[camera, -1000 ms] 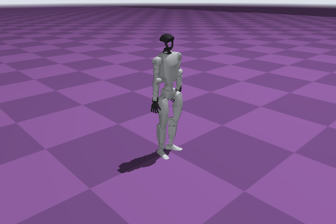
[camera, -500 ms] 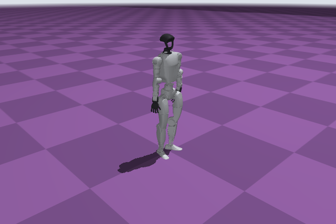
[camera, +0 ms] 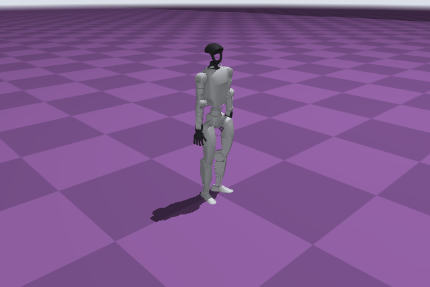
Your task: Upper body actions
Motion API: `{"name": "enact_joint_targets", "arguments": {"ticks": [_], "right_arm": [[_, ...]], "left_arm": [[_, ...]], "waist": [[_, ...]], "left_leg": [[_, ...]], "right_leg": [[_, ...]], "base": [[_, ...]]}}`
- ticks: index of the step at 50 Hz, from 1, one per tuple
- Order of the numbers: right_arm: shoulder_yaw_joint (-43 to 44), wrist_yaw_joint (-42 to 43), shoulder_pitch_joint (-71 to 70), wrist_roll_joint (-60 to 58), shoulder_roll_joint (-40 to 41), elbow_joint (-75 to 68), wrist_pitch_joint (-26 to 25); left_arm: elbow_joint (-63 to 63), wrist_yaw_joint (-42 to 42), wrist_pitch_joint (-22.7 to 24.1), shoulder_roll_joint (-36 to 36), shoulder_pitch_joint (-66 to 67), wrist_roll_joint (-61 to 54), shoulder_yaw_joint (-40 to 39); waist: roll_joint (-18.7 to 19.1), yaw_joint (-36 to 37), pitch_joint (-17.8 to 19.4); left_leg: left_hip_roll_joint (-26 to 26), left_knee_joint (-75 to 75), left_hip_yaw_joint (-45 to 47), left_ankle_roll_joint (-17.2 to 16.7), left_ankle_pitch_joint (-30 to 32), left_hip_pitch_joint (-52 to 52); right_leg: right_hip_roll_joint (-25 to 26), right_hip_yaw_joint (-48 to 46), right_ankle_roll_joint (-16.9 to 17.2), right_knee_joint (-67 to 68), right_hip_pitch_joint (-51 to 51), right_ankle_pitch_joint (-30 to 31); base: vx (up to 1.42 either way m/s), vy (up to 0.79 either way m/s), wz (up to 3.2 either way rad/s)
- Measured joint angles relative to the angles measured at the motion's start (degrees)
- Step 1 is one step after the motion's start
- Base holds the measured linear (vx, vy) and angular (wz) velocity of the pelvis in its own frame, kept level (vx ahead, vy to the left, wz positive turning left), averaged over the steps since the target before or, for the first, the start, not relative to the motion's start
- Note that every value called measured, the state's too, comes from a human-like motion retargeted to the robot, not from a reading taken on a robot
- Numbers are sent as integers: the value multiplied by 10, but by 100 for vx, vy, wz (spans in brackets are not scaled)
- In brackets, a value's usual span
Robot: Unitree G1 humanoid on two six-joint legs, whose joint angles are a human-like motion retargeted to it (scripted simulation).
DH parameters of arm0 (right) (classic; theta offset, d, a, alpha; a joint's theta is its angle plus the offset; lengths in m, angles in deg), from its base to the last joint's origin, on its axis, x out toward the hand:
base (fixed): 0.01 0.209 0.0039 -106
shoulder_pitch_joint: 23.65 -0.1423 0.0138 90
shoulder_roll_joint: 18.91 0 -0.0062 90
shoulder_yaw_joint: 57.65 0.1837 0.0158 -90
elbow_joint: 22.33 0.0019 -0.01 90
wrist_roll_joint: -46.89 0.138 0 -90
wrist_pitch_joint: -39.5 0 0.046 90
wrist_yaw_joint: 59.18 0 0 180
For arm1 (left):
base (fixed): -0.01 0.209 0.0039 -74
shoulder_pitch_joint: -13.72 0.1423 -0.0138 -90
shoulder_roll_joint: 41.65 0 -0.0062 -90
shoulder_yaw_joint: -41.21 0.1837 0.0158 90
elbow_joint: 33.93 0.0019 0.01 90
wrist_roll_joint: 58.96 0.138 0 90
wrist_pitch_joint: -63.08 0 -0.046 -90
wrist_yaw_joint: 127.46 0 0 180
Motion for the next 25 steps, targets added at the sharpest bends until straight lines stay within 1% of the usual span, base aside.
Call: {"name": "enact_joint_targets", "arguments": {"ticks": [25], "right_arm": [[0,-1,1,-15,-1,1,2]], "left_arm": [[-1,0,0,-1,1,1,0]], "waist": [[2,-1,-2]], "left_leg": [[0,0,1,0,0,0]], "right_leg": [[0,1,0,0,0,-1]], "base": [[0,0,0]]}}
